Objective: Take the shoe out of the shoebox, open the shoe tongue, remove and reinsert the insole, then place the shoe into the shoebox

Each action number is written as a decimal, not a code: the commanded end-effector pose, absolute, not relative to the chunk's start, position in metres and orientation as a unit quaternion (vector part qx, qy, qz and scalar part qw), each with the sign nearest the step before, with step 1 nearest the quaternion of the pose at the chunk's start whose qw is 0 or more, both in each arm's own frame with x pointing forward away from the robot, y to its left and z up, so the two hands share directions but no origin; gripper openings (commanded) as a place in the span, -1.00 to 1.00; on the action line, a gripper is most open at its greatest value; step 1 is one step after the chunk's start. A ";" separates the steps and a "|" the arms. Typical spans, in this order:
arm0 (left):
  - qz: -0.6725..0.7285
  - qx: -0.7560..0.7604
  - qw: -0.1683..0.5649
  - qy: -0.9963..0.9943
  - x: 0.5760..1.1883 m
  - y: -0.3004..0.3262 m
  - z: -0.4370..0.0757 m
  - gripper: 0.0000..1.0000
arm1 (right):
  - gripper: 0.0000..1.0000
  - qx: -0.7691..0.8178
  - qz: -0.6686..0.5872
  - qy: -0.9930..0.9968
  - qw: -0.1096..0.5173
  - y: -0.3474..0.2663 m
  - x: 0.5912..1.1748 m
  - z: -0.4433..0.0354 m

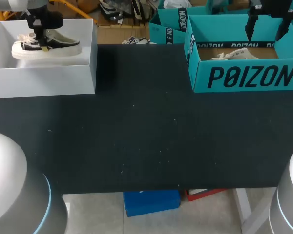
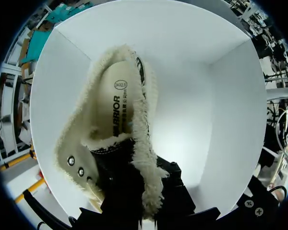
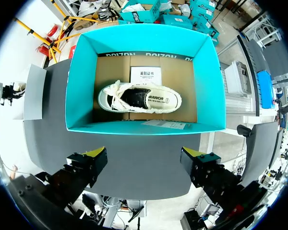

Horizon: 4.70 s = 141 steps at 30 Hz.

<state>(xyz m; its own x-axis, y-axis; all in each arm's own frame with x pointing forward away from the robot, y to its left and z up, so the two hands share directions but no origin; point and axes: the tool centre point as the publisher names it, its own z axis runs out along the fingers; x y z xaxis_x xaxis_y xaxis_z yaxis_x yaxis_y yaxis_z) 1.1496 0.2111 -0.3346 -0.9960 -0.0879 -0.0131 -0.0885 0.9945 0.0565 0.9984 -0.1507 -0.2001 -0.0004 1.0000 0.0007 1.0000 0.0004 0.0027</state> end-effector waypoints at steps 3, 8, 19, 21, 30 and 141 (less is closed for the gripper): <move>0.041 -0.046 0.062 0.996 1.112 0.198 -0.280 -1.00 | 1.00 0.707 0.001 0.707 0.001 -0.150 0.999 -0.200; 0.042 -0.054 0.093 0.993 1.095 0.180 -0.243 -1.00 | 1.00 0.707 0.001 0.707 0.001 -0.150 0.999 -0.200; 0.033 -0.073 0.163 0.983 1.024 0.122 -0.167 -1.00 | 1.00 0.707 0.001 0.707 0.001 -0.150 0.999 -0.200; 0.034 -0.074 0.170 0.982 1.008 0.111 -0.159 -1.00 | 1.00 0.707 0.001 0.707 0.001 -0.150 0.999 -0.200; 0.030 -0.060 0.176 0.982 0.927 0.049 -0.154 -1.00 | 1.00 0.707 0.001 0.707 0.001 -0.150 0.999 -0.200; -0.205 -0.023 -0.008 0.978 0.820 0.002 -0.240 1.00 | 1.00 0.707 0.001 0.707 0.001 -0.150 0.999 -0.200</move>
